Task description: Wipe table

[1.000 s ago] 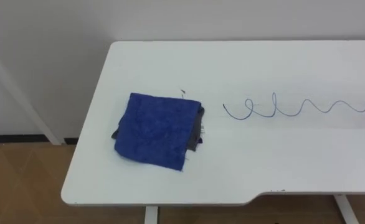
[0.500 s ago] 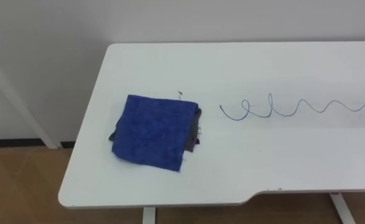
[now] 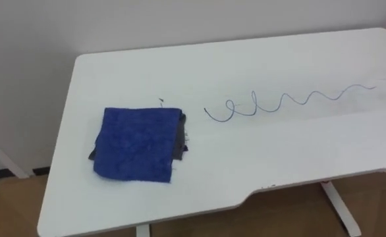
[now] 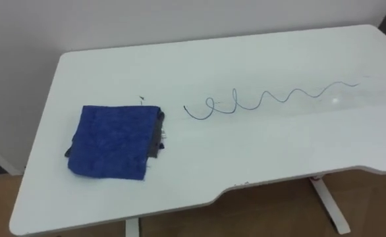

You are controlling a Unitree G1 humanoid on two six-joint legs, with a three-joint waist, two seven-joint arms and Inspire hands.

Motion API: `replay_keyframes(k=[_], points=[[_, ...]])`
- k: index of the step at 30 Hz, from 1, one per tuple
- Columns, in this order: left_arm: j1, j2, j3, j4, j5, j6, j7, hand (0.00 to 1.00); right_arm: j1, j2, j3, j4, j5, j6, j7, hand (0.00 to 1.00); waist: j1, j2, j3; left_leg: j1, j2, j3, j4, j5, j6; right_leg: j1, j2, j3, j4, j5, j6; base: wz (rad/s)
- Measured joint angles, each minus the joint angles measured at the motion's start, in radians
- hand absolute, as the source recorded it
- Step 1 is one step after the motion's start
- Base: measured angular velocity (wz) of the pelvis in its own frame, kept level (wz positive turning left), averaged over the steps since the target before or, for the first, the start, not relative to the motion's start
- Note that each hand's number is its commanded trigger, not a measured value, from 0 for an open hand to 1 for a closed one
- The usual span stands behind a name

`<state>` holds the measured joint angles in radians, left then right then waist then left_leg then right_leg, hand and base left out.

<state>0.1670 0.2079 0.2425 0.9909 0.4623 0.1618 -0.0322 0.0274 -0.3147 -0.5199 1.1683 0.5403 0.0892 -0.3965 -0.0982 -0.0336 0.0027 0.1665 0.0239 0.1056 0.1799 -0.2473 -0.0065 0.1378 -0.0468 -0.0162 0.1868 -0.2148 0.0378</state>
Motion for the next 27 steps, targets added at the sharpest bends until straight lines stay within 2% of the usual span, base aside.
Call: replay_keyframes(k=[3, 4, 5, 9, 10, 12, 14, 15, 17, 19, 20, 21, 22, 23, 25, 27], points=[[-0.003, 0.002, -0.032, 0.000, -0.001, 0.000, -0.001, 0.00, -0.033, -0.007, 0.069, -0.111, -0.091, -0.002, -0.070, 0.00, 0.029, -0.010, -0.0013, -0.015, 0.001, 0.001, 0.009, 0.000, 0.000, -0.016, 0.002, 0.007, 0.005, 0.000, -0.001, -0.02], [-0.002, 0.002, -0.032, -0.001, -0.001, 0.000, -0.003, 0.00, -0.055, -0.007, 0.079, -0.153, -0.134, -0.002, -0.076, 0.00, 0.030, -0.007, -0.0026, -0.019, 0.001, 0.001, 0.014, 0.000, 0.000, -0.021, 0.002, 0.005, 0.006, 0.001, -0.001, 0.00], [-0.001, 0.003, -0.033, -0.003, 0.000, 0.000, -0.003, 0.00, -0.063, -0.008, 0.088, -0.173, -0.156, -0.003, -0.082, 0.00, 0.034, -0.011, 0.0001, -0.020, 0.001, 0.000, 0.015, 0.000, 0.000, -0.023, 0.002, 0.004, 0.008, 0.001, -0.001, 0.05], [0.000, 0.005, -0.063, -0.021, 0.000, 0.000, -0.004, 0.00, -0.080, -0.014, 0.170, -0.313, -0.365, -0.005, -0.114, 0.00, 0.077, -0.017, -0.0001, -0.026, 0.002, -0.003, 0.016, 0.000, 0.000, -0.034, 0.000, -0.015, 0.017, 0.001, -0.001, 0.01], [0.004, 0.005, -0.067, -0.022, 0.002, 0.000, -0.005, 0.00, -0.085, -0.005, 0.186, -0.380, -0.391, 0.030, -0.140, 0.00, 0.090, -0.015, -0.0011, -0.029, 0.002, -0.003, 0.016, 0.000, 0.000, -0.036, 0.000, -0.019, 0.019, 0.002, -0.001, -0.10], [0.009, 0.006, -0.069, -0.022, 0.002, 0.000, -0.011, 0.00, -0.080, 0.001, 0.189, -0.413, -0.432, 0.056, -0.169, 0.00, 0.097, -0.012, -0.0013, -0.036, 0.002, -0.004, 0.018, 0.000, 0.000, -0.043, -0.002, -0.025, 0.020, 0.004, 0.000, -0.12], [0.019, 0.006, -0.069, -0.022, 0.011, 0.003, -0.023, 0.00, -0.060, 0.006, 0.198, -0.479, -0.513, 0.072, -0.168, 0.00, 0.099, -0.005, -0.0016, -0.048, 0.002, -0.009, 0.018, 0.000, 0.000, -0.057, -0.003, -0.042, 0.028, 0.008, 0.000, -0.26], [0.029, 0.007, -0.070, -0.022, 0.010, 0.006, -0.026, 0.00, -0.047, 0.005, 0.233, -0.575, -0.573, 0.072, -0.169, 0.00, 0.099, -0.001, -0.0023, -0.051, 0.002, -0.016, 0.018, 0.000, 0.000, -0.070, -0.004, -0.055, 0.040, 0.008, 0.000, -0.29], [0.028, 0.010, -0.071, -0.028, 0.001, 0.013, -0.029, 0.00, -0.047, 0.001, 0.289, -0.714, -0.675, 0.068, -0.175, 0.00, 0.098, 0.003, -0.0046, -0.049, 0.002, -0.043, 0.020, 0.000, 0.000, -0.070, -0.005, -0.074, 0.044, 0.009, -0.002, -0.10], [0.027, 0.010, -0.101, -0.069, 0.001, 0.011, -0.031, 0.00, -0.048, -0.009, 0.363, -0.892, -0.820, 0.037, -0.176, 0.00, 0.108, -0.005, -0.0007, -0.049, 0.004, -0.054, 0.020, 0.000, 0.000, -0.062, -0.004, -0.091, 0.041, 0.010, -0.003, 0.24], [0.027, 0.010, -0.112, -0.072, 0.001, 0.009, -0.031, 0.00, -0.049, -0.010, 0.384, -0.924, -0.857, 0.024, -0.176, 0.00, 0.111, -0.007, -0.0002, -0.047, 0.004, -0.057, 0.020, 0.000, 0.000, -0.054, -0.004, -0.097, 0.037, 0.010, -0.003, 0.27], [0.021, 0.010, -0.137, -0.072, 0.002, 0.008, -0.031, 0.00, -0.050, -0.011, 0.424, -0.963, -0.919, -0.006, -0.175, 0.00, 0.122, -0.008, 0.0031, -0.037, 0.005, -0.057, 0.019, 0.001, 0.000, -0.040, -0.004, -0.102, 0.032, 0.010, -0.003, 0.23], [0.023, 0.010, -0.154, -0.072, 0.002, 0.007, -0.031, 0.00, -0.049, -0.010, 0.465, -0.989, -0.973, -0.018, -0.166, 0.00, 0.135, -0.016, -0.0012, -0.033, 0.006, -0.058, 0.020, 0.000, 0.000, -0.028, -0.004, -0.112, 0.028, 0.010, -0.003, 0.25], [0.023, 0.010, -0.162, -0.072, 0.004, 0.007, -0.031, 0.00, -0.049, -0.009, 0.485, -1.000, -1.001, -0.022, -0.160, 0.00, 0.137, -0.020, -0.0011, -0.035, 0.006, -0.060, 0.020, 0.000, 0.000, -0.024, -0.005, -0.122, 0.026, 0.010, -0.003, 0.27], [0.024, 0.011, -0.189, -0.069, 0.008, 0.007, -0.031, 0.00, -0.050, -0.008, 0.551, -1.039, -1.107, -0.028, -0.127, 0.00, 0.166, -0.025, -0.0002, -0.043, 0.008, -0.064, 0.020, 0.000, 0.000, -0.024, -0.005, -0.133, 0.018, 0.014, -0.004, 0.18], [0.024, 0.012, -0.189, -0.070, 0.009, 0.007, -0.033, 0.00, -0.050, -0.008, 0.583, -1.049, -1.154, -0.039, -0.097, 0.00, 0.171, -0.025, -0.0003, -0.054, 0.007, -0.082, 0.025, 0.000, 0.000, -0.023, -0.007, -0.155, 0.018, 0.015, -0.004, 0.23]])
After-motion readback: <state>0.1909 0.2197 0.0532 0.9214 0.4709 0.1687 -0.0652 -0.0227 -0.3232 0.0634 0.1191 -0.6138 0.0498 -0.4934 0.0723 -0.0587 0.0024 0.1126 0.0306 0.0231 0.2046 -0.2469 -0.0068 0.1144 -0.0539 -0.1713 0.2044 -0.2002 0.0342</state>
